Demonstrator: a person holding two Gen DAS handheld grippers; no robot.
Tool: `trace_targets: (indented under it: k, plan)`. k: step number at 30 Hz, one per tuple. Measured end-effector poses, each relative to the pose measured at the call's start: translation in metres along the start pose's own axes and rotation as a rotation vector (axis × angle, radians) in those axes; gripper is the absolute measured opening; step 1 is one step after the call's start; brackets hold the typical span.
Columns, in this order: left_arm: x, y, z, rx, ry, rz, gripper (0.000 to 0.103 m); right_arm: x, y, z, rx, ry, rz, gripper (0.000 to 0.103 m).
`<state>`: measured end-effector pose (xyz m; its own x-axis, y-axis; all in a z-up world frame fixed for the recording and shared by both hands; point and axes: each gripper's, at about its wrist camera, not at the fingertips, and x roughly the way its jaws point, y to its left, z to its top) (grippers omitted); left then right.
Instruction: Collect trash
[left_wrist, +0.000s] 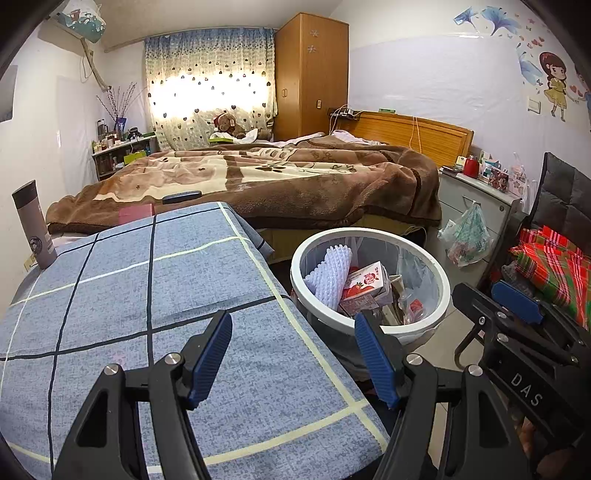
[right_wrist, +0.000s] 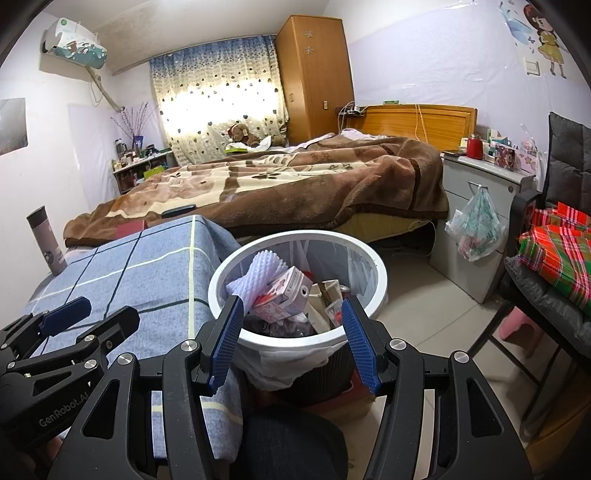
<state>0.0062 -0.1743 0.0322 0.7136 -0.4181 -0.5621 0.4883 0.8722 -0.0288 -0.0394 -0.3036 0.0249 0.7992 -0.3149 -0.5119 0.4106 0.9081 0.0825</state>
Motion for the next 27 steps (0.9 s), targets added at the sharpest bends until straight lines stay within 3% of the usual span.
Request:
trace_targets:
  k: [27]
  plan:
    - [0.0011,-0.0006,-0.0066,-0.017,0.012,-0.011,0.071,0.0004,0.0009,-0.0004,0.000,0.005,-0.001,0.057]
